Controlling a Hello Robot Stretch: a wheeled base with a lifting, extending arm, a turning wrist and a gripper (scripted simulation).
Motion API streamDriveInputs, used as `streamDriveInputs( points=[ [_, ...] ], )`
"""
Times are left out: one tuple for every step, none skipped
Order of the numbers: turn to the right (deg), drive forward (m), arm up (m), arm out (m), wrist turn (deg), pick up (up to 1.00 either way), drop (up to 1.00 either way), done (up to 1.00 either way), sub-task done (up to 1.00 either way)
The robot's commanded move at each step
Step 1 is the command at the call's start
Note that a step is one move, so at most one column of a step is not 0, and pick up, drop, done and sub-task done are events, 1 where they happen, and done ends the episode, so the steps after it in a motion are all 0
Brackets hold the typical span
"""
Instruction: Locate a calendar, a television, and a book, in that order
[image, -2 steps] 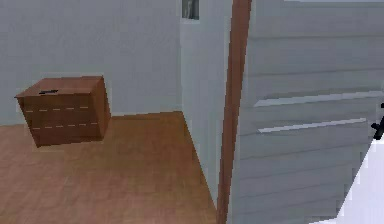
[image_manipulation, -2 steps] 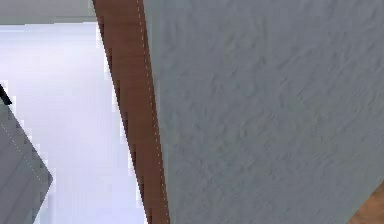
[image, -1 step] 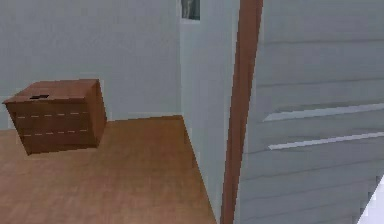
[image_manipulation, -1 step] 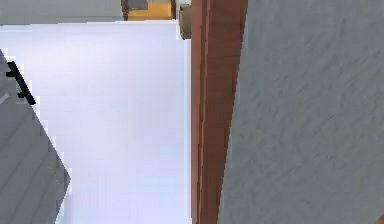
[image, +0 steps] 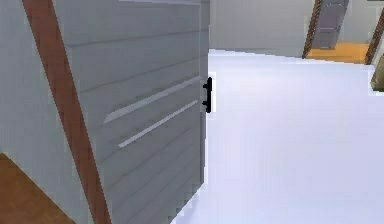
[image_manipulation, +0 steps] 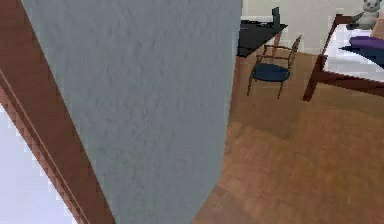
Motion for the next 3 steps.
streamDriveInputs(
  points=[
    [3.0,0.0,0.0,0.0,0.0,0.0,0.0,0.0,0.0],
    [0.0,0.75,0.0,0.0,0.0,0.0,0.0,0.0,0.0],
    [30.0,0.0,0.0,0.0,0.0,0.0,0.0,0.0,0.0]
  ],
)
